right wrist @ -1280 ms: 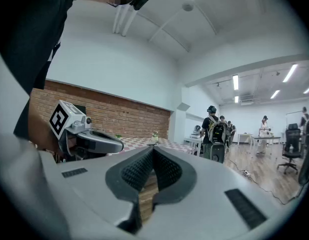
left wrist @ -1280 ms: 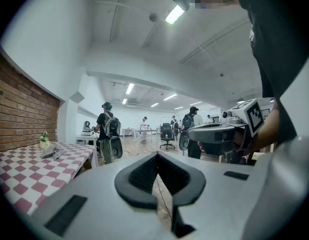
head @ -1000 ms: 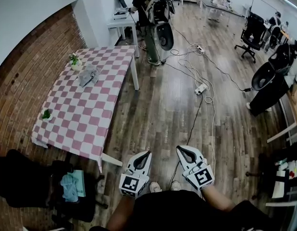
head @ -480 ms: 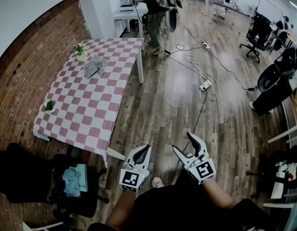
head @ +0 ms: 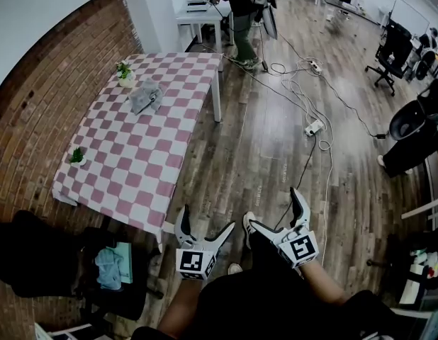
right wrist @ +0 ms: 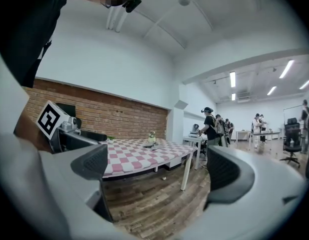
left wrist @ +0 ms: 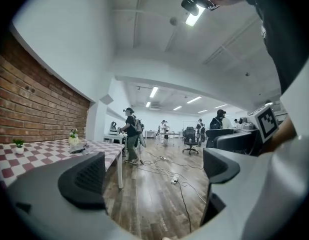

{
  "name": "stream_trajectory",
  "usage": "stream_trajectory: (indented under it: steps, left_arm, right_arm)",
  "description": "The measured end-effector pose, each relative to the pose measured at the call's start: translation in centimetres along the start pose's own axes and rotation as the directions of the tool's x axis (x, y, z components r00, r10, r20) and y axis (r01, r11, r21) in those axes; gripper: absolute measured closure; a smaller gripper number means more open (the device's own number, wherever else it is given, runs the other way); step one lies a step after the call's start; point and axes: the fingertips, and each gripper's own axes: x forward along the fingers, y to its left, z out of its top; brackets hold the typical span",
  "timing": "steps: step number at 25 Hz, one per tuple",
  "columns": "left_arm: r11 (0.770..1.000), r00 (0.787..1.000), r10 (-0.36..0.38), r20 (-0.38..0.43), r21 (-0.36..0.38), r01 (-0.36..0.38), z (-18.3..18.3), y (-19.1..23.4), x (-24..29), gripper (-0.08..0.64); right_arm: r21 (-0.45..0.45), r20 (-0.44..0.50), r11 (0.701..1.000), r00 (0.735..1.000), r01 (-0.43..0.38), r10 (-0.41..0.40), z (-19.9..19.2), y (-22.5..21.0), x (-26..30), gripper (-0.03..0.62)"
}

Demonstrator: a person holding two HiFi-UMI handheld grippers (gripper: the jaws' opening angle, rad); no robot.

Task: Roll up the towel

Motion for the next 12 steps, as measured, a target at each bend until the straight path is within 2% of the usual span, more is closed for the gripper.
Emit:
stream_trajectory:
  steps: [6, 12]
  left_arm:
    - [0.999, 0.999, 0.04, -0.022, 0.037, -0.039, 0.1, 3.3, 4.6, -0.032]
    - [0.991, 0.991, 0.129, -0.028, 0.046, -0.127, 1.5, 7.5, 9.8, -0.032]
  right_arm:
    - [0.003, 0.003, 0.999, 0.999, -0.049, 0.049, -0.7, -3.5, 6.0, 0.002]
    - [0.014, -0.006, 0.991, 0.991, -0.131, 0.131, -1.5, -6.9, 13.4, 0.002]
